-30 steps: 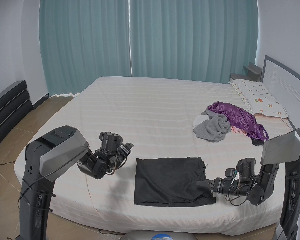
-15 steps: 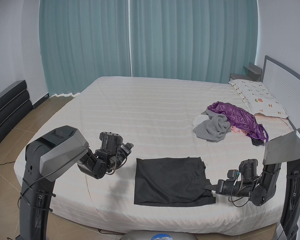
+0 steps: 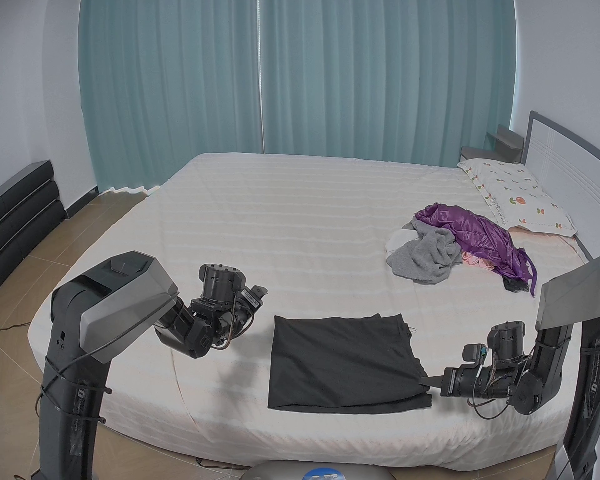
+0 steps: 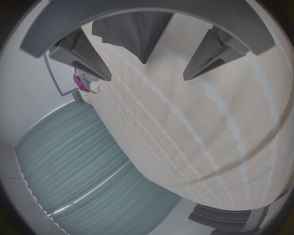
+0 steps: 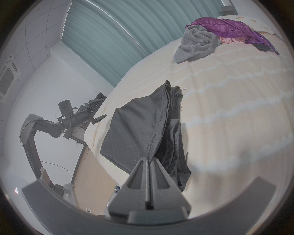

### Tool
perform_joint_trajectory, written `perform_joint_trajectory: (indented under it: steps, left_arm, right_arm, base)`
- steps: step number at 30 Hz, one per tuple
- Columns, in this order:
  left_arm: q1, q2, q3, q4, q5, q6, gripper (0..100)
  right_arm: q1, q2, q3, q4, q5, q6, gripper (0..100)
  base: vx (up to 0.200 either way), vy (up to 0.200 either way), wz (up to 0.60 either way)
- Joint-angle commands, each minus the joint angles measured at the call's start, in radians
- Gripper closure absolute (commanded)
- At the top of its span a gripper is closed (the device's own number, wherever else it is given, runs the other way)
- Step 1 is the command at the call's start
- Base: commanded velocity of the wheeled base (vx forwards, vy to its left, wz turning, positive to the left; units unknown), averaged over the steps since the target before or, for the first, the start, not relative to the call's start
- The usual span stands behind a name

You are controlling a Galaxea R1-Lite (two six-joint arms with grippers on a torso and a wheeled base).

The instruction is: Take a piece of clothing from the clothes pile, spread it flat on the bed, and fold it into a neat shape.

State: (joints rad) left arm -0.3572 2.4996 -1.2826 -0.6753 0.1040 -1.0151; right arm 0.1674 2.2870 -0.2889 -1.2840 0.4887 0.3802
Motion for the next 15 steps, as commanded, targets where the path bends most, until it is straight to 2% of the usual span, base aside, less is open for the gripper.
perform_joint_trajectory:
  steps: [1, 2, 3, 7, 10, 12, 15]
  left_arm:
    - [0.0, 0.002, 0.0, 0.0, 0.0, 0.0, 0]
    - [0.0, 0.002, 0.0, -0.001, 0.0, 0.0, 0]
    - [0.0, 0.002, 0.0, 0.0, 0.0, 0.0, 0]
    - [0.0, 0.002, 0.0, 0.0, 0.0, 0.0, 0]
    - [0.0, 0.002, 0.0, 0.0, 0.0, 0.0, 0]
    - [0.0, 0.002, 0.0, -0.001, 0.0, 0.0, 0]
    - [0.0, 0.002, 0.002, -0.001, 0.0, 0.0, 0]
  right_arm:
    - [-0.019, 0.022, -0.003, 0.0, 0.001, -0.007, 100]
    - [-0.023, 0.026, -0.004, 0.0, 0.001, -0.009, 100]
    - [-0.025, 0.026, -0.006, 0.0, -0.001, -0.009, 0]
    - [-0.029, 0.025, -0.015, 0.0, 0.002, -0.014, 0]
    - [-0.026, 0.015, -0.093, 0.003, 0.005, 0.012, 0]
    - [-0.019, 0.026, -0.144, 0.002, -0.006, 0.051, 0]
    - [-0.008, 0.06, -0.289, 0.003, -0.018, 0.203, 0]
  base:
    - [0.0, 0.0, 0.0]
    - [0.0, 0.0, 0.0]
    - [0.0, 0.0, 0.0]
    - [0.0, 0.0, 0.0]
    - [0.0, 0.0, 0.0]
    - [0.0, 0.0, 0.0]
    - [0.0, 0.0, 0.0]
